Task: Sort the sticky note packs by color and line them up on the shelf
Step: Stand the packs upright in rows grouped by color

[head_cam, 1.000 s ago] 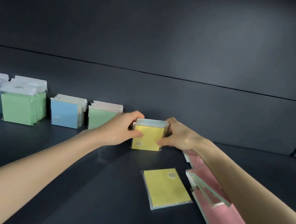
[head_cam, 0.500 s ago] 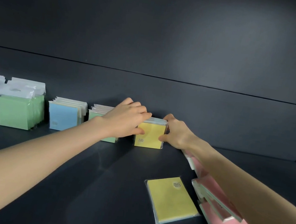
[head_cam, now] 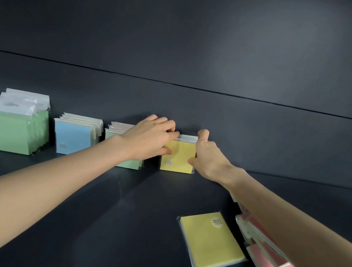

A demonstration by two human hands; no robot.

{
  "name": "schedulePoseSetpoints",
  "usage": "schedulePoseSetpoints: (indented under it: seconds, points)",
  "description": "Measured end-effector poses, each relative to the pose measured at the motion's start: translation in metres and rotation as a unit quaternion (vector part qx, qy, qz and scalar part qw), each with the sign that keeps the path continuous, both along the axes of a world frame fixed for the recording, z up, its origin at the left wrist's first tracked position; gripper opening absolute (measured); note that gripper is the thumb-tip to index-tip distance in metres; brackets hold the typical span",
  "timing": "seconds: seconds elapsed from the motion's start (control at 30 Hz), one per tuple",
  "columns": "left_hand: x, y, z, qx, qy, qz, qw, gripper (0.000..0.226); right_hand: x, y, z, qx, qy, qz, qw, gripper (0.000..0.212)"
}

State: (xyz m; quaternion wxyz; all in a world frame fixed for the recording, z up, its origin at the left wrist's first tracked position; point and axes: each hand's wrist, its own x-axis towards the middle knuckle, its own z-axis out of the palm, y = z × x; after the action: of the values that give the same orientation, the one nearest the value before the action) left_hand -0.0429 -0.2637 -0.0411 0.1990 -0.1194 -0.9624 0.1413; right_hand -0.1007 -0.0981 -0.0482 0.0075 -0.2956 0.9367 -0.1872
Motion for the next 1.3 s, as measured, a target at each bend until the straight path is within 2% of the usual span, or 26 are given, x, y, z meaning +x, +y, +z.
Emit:
schedulePoseSetpoints:
  seconds: [0.1,0.23,0.4,0.6,0.93,1.03,1.13,1.23,1.3]
  points:
    - [-0.001,-0.001,0.001,-0.001,-0.013,0.002,1.000,0.050,0.001,0.000,0.002,0.020,0.012,0.017,1.000,0.049]
    - [-0.001,-0.002,0.001,0.010,-0.011,0.000,1.000,0.045,0.001,-0.001,0.006,0.045,0.038,0.037,0.998,0.034]
    - [0.000,-0.001,-0.002,0.015,-0.001,0.012,1.000,0.046,0.000,0.002,0.007,0.050,0.046,0.039,0.997,0.038]
    - [0.005,0.001,0.000,0.034,0.014,0.015,0.999,0.044,-0.003,0.010,0.012,0.001,0.019,0.049,0.999,0.047]
    - [0.035,0.028,0.010,0.173,0.021,0.033,0.984,0.035,0.020,0.050,0.029,-0.036,0.015,0.060,0.997,0.043]
    - [0.055,0.046,0.003,0.238,-0.009,0.022,0.971,0.032,0.036,0.068,0.031,-0.032,-0.018,0.081,0.996,0.043]
    - [0.079,0.062,-0.008,0.324,-0.068,0.020,0.943,0.031,0.053,0.086,0.030,-0.014,-0.061,0.107,0.992,0.043]
    - [0.103,0.077,-0.019,0.383,-0.150,0.038,0.911,0.044,0.062,0.099,0.026,0.021,-0.118,0.134,0.984,0.047]
    - [0.115,0.087,-0.025,0.381,-0.207,0.053,0.900,0.057,0.064,0.103,0.023,0.050,-0.146,0.147,0.977,0.053]
